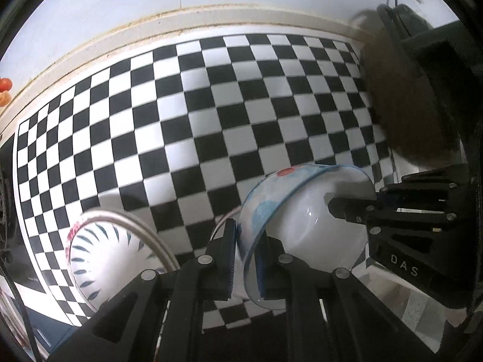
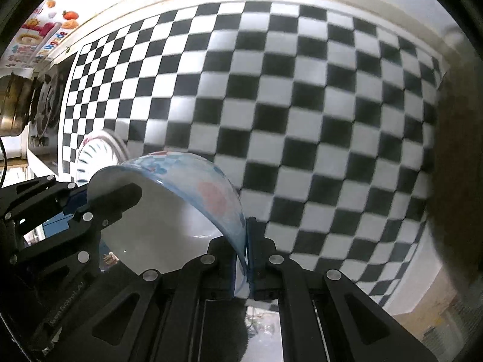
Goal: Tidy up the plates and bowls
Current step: 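Lift the pink-dot bowl with both tools toward the white bowls, then lower the pink-dot bowl with both tools into the white bowls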
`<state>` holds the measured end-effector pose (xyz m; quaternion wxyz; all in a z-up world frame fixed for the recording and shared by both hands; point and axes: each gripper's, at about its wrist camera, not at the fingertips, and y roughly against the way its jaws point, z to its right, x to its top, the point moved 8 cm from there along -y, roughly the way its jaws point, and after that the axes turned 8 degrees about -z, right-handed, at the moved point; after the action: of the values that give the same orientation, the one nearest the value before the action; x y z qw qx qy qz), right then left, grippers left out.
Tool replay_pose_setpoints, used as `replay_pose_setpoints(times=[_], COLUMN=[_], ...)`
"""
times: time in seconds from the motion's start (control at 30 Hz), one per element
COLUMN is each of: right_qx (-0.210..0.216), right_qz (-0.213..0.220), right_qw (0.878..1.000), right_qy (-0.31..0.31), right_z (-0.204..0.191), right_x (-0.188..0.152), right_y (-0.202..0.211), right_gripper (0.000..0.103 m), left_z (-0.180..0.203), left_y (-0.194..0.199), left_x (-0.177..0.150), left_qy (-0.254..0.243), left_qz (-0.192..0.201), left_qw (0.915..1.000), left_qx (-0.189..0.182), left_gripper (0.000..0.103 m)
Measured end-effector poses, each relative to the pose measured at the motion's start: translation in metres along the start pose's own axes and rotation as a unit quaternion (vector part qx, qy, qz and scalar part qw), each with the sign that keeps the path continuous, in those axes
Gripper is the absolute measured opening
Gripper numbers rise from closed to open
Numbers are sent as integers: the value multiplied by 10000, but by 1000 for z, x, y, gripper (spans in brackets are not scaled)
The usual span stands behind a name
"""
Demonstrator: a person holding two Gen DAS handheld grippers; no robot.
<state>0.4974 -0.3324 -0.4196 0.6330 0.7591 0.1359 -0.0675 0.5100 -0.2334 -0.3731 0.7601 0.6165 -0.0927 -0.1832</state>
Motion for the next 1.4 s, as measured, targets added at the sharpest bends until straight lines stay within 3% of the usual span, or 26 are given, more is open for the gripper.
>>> replay_pose_setpoints(times=[0.2,0.5,1.4], right_qx=[117,36,33], right_qz=[-89,-251,-622], right_qw=[9999,9997,9977], right_qy=[1,44,-274], right_z=[-17,-27,-24], right_x=[-18,-18,-5], right_y=[-27,-51,-73], right_gripper=[7,7,8], left_z=[-10,-19,-31], left_y=[-15,-33,-61], left_x=[-22,-32,-22], left_qy=[29,135,263], left_qz=[-91,-276,-569], left_qw=[9999,9995,9979], left_qx=[54,89,134], left_gripper=[9,9,9])
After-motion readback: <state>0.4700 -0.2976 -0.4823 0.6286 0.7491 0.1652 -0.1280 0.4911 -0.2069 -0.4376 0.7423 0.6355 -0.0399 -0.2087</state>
